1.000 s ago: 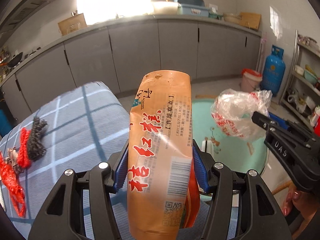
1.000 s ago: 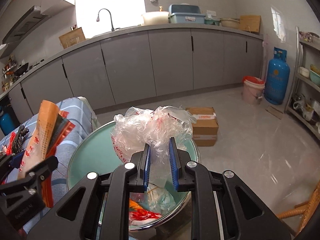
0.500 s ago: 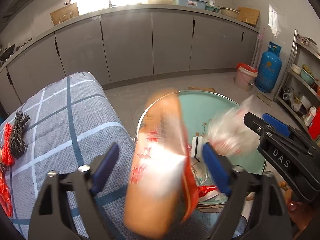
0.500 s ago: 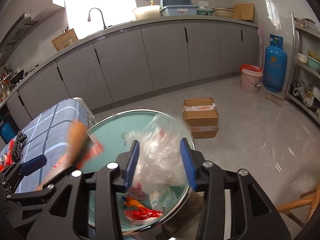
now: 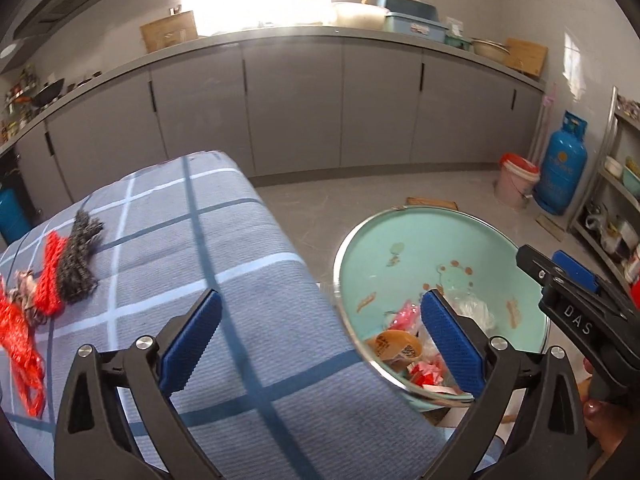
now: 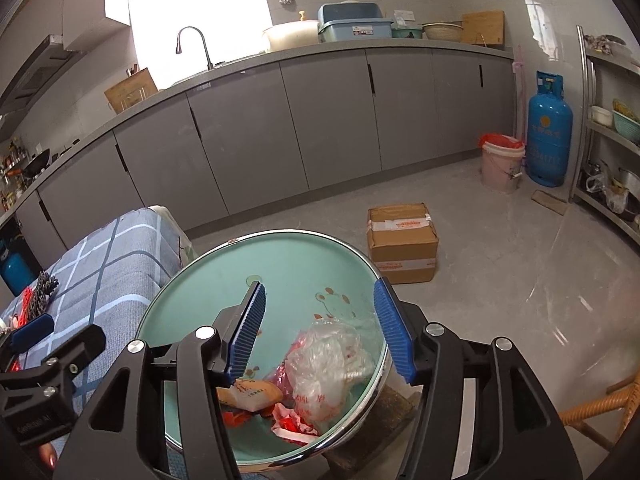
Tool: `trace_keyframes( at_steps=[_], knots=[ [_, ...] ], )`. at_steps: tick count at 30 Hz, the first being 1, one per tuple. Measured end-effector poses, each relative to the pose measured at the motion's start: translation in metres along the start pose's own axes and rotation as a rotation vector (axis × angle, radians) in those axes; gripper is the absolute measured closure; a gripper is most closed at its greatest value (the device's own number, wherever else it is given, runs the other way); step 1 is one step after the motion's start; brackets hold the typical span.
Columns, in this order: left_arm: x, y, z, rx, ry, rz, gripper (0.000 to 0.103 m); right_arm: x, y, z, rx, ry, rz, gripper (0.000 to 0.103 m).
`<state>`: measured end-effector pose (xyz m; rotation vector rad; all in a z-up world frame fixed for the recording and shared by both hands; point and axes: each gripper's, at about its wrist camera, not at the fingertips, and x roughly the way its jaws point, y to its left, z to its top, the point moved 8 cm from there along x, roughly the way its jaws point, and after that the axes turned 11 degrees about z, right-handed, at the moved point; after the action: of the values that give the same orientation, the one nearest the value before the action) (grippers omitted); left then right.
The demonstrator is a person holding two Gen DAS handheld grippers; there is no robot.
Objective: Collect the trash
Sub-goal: 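Open both tools to drop the bread bag and clear bag into the basin, then move both open tools back over the trash on the table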
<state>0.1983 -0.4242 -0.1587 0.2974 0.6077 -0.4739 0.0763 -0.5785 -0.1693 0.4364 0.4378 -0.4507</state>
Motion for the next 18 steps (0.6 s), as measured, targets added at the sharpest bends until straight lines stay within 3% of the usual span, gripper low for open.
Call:
trace_keyframes(
  at_steps=[18],
  knots=[
    [-0.016, 0.056, -0.008, -0.092, -0.007, 0.072, 0.005, -0.001, 0.040, 0.000, -0.093, -0.012, 0.058, 0.046]
  ],
)
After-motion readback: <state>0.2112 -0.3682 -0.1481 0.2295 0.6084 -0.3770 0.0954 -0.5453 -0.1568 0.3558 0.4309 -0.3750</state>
